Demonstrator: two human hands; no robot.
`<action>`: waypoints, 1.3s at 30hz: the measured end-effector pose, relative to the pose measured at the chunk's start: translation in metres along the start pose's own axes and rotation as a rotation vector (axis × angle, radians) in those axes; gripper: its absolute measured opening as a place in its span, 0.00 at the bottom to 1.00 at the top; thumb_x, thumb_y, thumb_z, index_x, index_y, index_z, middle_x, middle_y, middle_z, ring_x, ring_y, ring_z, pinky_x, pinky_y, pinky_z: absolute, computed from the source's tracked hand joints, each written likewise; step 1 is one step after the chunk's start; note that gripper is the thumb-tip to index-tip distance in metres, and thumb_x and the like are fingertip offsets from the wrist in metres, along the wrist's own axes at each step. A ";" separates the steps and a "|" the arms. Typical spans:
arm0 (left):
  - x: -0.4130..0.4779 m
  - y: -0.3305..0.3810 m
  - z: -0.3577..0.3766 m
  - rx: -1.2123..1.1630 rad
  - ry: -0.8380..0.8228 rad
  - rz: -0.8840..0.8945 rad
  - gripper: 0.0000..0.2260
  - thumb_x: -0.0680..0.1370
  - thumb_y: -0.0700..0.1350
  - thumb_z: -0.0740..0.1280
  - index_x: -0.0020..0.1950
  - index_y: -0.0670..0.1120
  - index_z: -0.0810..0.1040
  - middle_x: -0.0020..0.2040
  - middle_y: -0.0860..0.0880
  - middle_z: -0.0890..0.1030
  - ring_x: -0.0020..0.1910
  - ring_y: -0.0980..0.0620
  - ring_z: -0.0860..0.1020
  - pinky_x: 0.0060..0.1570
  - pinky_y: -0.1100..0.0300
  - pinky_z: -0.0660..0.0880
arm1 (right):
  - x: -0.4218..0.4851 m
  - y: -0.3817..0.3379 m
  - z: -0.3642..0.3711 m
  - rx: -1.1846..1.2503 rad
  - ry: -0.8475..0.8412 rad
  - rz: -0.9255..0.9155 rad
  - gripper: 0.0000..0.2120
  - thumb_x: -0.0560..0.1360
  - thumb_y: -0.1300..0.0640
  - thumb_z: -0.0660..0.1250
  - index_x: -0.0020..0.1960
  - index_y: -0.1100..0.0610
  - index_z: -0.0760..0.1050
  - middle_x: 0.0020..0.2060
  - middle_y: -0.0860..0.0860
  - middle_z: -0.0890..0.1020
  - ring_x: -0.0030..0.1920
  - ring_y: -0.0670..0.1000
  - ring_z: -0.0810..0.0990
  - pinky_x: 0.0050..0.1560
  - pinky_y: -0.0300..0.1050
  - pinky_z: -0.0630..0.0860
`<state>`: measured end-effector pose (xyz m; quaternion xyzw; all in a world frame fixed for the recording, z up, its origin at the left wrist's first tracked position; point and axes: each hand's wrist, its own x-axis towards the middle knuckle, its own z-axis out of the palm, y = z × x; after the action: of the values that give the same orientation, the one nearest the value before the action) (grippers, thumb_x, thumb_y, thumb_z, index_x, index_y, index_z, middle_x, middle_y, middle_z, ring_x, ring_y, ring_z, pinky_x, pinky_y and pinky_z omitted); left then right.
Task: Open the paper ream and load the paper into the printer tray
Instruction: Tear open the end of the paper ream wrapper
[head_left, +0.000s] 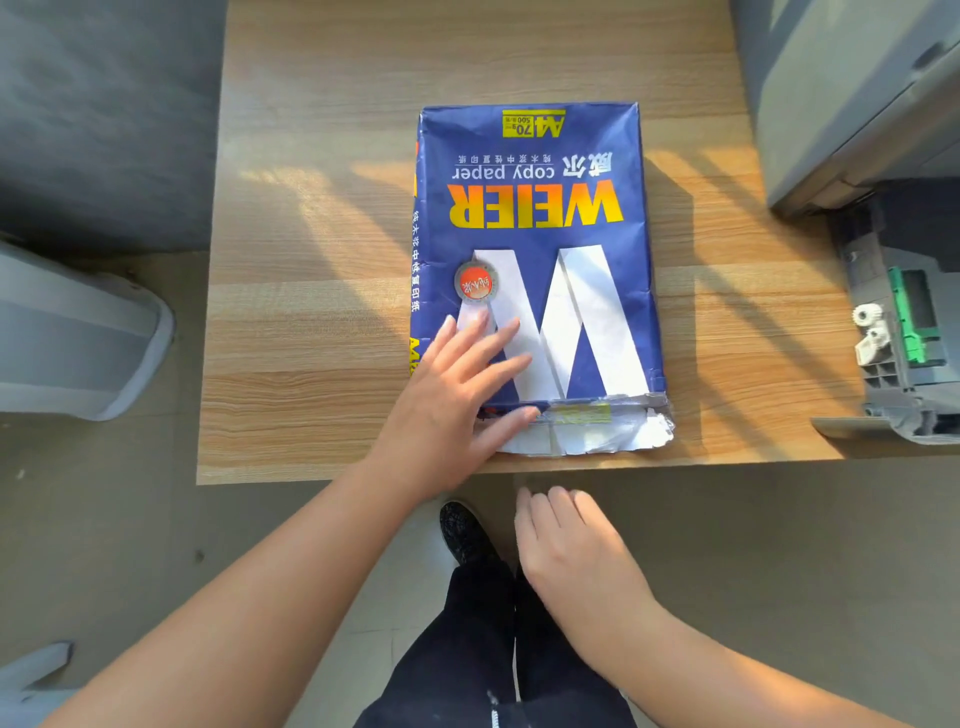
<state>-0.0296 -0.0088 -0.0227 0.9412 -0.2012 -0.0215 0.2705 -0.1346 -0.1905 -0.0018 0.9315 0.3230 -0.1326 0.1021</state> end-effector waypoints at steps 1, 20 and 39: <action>-0.006 0.001 0.000 0.012 -0.041 -0.001 0.23 0.80 0.59 0.67 0.70 0.48 0.78 0.78 0.49 0.69 0.81 0.45 0.60 0.79 0.41 0.54 | -0.005 -0.003 0.004 0.006 -0.035 0.001 0.27 0.77 0.71 0.45 0.57 0.66 0.83 0.33 0.55 0.79 0.35 0.55 0.78 0.38 0.48 0.78; -0.010 0.007 -0.006 -0.212 -0.113 -0.149 0.20 0.85 0.55 0.54 0.59 0.51 0.84 0.76 0.54 0.73 0.81 0.52 0.58 0.81 0.51 0.51 | 0.001 0.112 -0.058 0.982 0.139 0.768 0.06 0.79 0.54 0.65 0.51 0.46 0.80 0.47 0.40 0.83 0.45 0.40 0.80 0.44 0.42 0.76; 0.003 0.011 -0.008 -0.002 0.000 -0.085 0.03 0.73 0.43 0.77 0.41 0.49 0.84 0.63 0.53 0.84 0.69 0.46 0.76 0.63 0.58 0.71 | -0.005 0.087 -0.019 0.613 0.074 0.446 0.11 0.77 0.64 0.66 0.55 0.54 0.82 0.54 0.48 0.81 0.54 0.56 0.77 0.57 0.54 0.76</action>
<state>-0.0299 -0.0146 -0.0103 0.9486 -0.1612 -0.0333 0.2704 -0.0798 -0.2551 0.0267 0.9704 0.0612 -0.1638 -0.1668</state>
